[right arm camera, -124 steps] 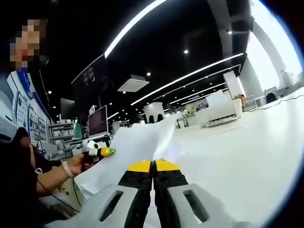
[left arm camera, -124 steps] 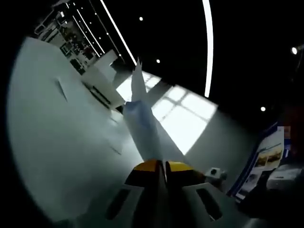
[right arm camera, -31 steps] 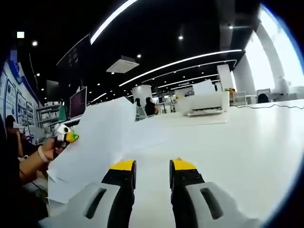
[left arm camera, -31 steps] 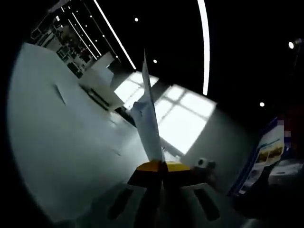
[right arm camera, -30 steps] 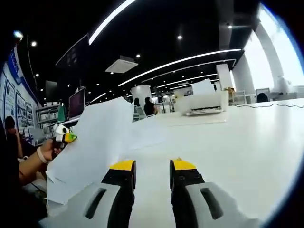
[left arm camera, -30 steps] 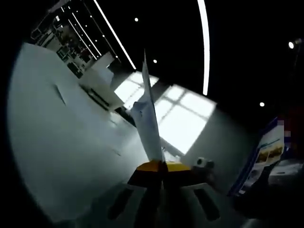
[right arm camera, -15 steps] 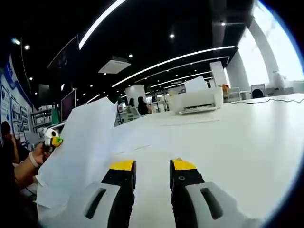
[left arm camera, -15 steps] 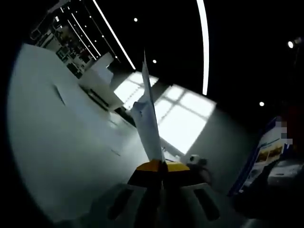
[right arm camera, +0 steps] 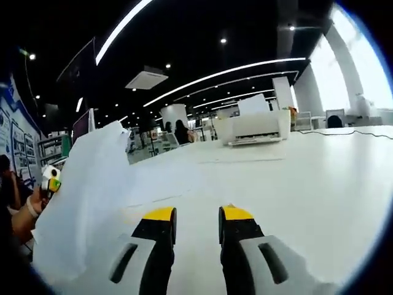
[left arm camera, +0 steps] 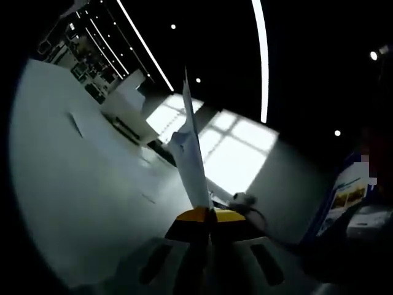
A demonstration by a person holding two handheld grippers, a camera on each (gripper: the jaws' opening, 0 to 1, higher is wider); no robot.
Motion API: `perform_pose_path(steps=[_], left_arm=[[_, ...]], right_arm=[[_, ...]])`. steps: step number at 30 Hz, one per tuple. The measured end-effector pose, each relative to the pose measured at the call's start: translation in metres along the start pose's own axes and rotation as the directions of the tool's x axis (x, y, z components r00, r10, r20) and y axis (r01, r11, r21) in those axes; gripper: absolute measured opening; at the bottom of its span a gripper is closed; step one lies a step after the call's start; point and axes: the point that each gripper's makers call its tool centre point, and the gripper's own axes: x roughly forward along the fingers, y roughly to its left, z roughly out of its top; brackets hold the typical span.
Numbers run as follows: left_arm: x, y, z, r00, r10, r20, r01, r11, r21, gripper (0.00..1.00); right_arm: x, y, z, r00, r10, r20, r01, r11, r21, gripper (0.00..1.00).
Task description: Organize the stack of printing papers by aligning and flattening the scattered papers on the table
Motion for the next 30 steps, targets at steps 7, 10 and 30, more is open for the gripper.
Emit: perform_pose_path(steps=[7,10,30], left_arm=[[0.0,0.0,0.0,1.0,-0.002,0.0,0.002,1.0,0.001,0.06],[0.0,-0.001,0.0,1.0,-0.001,0.0,0.001,1.0,0.001,0.06],[0.0,0.002,0.001,1.0,-0.003,-0.001,0.003,1.0,-0.001,0.06]], right_arm=[[0.031,-0.013,0.0,1.0,-0.018,-0.026,0.017,1.0,-0.018,0.23],[0.042,-0.016,0.001,0.999,-0.018,-0.033,0.017,1.0,-0.022,0.23],[0.122,-0.028,0.003,0.996,-0.032,-0.087,0.035,0.999,0.032,0.23]])
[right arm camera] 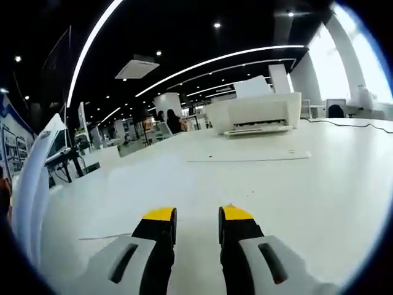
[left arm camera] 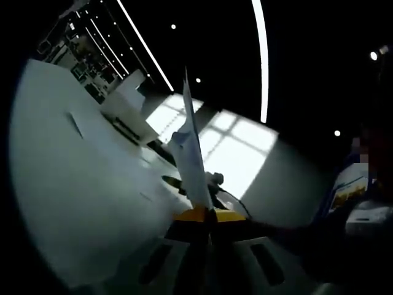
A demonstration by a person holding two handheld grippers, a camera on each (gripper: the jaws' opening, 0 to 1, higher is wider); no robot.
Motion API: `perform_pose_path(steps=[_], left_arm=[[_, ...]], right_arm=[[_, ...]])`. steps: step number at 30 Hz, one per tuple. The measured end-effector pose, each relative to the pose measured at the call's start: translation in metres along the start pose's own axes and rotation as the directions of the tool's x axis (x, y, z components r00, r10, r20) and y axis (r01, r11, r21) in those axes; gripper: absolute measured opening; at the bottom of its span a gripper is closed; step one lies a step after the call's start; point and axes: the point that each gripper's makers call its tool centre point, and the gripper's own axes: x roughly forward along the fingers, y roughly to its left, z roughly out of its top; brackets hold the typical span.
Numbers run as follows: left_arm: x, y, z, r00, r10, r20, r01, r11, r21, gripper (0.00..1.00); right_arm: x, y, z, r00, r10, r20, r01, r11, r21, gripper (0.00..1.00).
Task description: Organize the stack of printing papers by aligning and flattening the scattered papers on the table
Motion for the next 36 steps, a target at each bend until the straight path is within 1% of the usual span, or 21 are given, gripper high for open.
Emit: perform_pose_path(steps=[8,16,24,26,30,34,36], left_arm=[[0.0,-0.001,0.0,1.0,-0.002,0.0,0.002,1.0,0.0,0.06],[0.001,-0.002,-0.001,1.0,-0.002,0.0,0.002,1.0,0.002,0.06],[0.001,-0.001,-0.001,1.0,0.0,0.0,0.0,1.0,0.003,0.06],[0.001,-0.001,-0.001,1.0,0.0,0.0,0.0,1.0,0.002,0.06],[0.0,0.0,-0.001,1.0,0.002,0.0,-0.002,1.0,0.002,0.06],[0.0,-0.001,-0.001,1.0,0.001,0.0,-0.001,1.0,0.003,0.06],[0.0,0.0,0.0,1.0,0.001,0.0,-0.001,1.0,0.002,0.06]], right_arm=[[0.02,-0.002,-0.001,1.0,-0.014,-0.026,0.014,1.0,-0.009,0.23],[0.033,-0.001,0.0,0.999,-0.02,-0.037,0.019,1.0,-0.016,0.23],[0.038,0.002,-0.001,0.999,-0.02,-0.047,0.019,0.999,-0.031,0.22],[0.039,-0.001,-0.002,0.998,-0.028,-0.051,0.026,0.998,-0.051,0.2],[0.041,-0.001,-0.001,0.998,-0.023,-0.051,0.021,0.999,-0.043,0.19],[0.041,0.001,-0.002,0.998,-0.019,-0.055,0.015,0.998,-0.061,0.18],[0.039,0.003,-0.003,0.998,-0.016,-0.055,0.013,0.998,-0.056,0.17]])
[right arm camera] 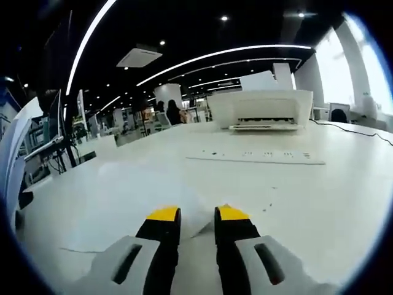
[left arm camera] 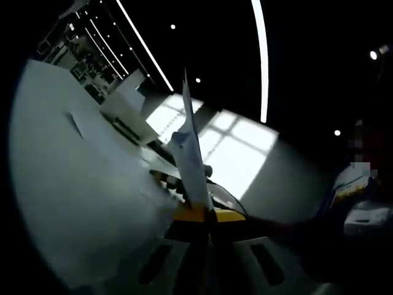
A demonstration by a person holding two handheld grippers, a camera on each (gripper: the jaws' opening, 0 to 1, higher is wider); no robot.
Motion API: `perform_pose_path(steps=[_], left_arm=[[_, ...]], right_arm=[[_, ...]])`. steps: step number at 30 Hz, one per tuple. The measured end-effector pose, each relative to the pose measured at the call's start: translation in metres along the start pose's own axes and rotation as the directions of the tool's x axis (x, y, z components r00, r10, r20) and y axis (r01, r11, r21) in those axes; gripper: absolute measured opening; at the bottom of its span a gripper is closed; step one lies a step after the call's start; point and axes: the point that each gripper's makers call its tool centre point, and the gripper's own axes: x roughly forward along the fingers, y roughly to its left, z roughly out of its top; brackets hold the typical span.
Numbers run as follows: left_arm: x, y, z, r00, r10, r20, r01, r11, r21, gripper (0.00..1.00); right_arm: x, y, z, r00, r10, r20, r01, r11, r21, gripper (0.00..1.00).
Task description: Organize the stack of printing papers by aligning and flattening the scattered papers on the table
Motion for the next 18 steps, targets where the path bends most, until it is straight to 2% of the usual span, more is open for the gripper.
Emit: perform_pose_path(steps=[8,11,18], left_arm=[[-0.0002,-0.0001,-0.0001,1.0,0.0,0.0,0.0,1.0,0.001,0.06],[-0.0004,0.0003,0.0001,1.0,0.001,0.0,-0.001,1.0,0.001,0.06],[-0.0006,0.0009,0.0006,1.0,0.0,0.0,0.0,1.0,0.001,0.06]], right_arm=[[0.0015,0.0021,-0.0009,1.0,0.003,-0.008,-0.003,1.0,-0.014,0.1],[0.0032,0.0046,-0.0025,1.0,0.004,-0.014,-0.005,0.999,-0.052,0.05],[0.0032,0.0077,-0.0015,1.0,0.024,-0.01,-0.024,1.0,0.007,0.0]])
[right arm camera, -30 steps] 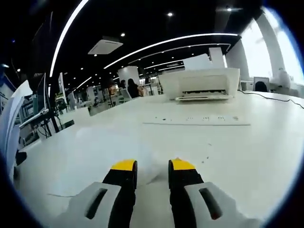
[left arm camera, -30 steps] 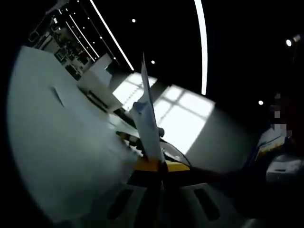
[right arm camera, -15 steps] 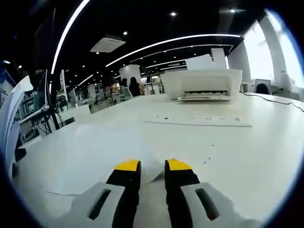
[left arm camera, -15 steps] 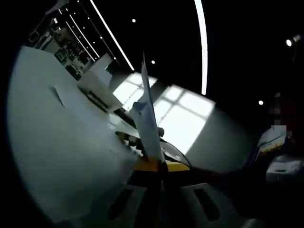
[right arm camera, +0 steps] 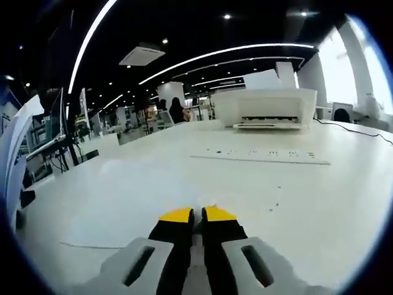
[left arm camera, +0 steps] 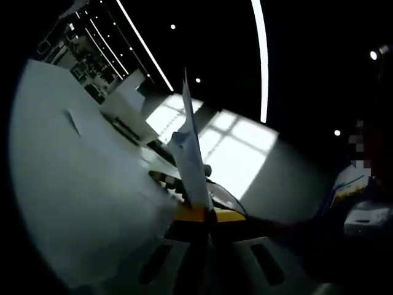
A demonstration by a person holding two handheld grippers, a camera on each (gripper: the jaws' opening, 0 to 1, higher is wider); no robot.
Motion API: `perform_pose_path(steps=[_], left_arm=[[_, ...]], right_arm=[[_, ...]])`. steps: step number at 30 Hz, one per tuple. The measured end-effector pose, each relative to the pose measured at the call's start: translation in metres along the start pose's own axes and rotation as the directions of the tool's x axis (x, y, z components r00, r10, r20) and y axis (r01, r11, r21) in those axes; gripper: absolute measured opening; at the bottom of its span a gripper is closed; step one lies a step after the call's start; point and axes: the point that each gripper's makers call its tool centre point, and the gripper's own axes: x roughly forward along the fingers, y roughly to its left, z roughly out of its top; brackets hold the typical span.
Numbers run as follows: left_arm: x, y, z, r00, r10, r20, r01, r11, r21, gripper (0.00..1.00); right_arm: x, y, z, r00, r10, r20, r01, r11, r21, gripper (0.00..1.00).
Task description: Organize the stack of printing papers by aligning and flattening the scattered papers on the table
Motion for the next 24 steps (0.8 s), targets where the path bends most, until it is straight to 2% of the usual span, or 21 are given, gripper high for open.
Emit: perform_pose_path(steps=[7,10,19,24], left_arm=[[0.0,-0.001,-0.001,1.0,0.0,0.0,0.0,1.0,0.0,0.06],[0.0,-0.001,-0.001,1.0,0.001,0.0,-0.001,1.0,-0.001,0.06],[0.001,-0.001,-0.001,1.0,0.001,0.0,-0.001,1.0,-0.002,0.06],[0.001,0.0,-0.001,1.0,0.003,0.001,-0.003,1.0,0.0,0.06]], right_arm=[[-0.007,0.002,0.005,1.0,0.005,0.028,-0.006,1.0,0.029,0.0],[-0.013,0.004,0.009,0.998,0.019,0.052,-0.023,0.997,0.071,0.0],[-0.041,0.005,0.014,0.995,0.036,0.091,-0.045,0.994,0.096,0.0],[-0.063,0.011,0.029,0.992,0.04,0.119,-0.042,0.999,0.013,0.0]])
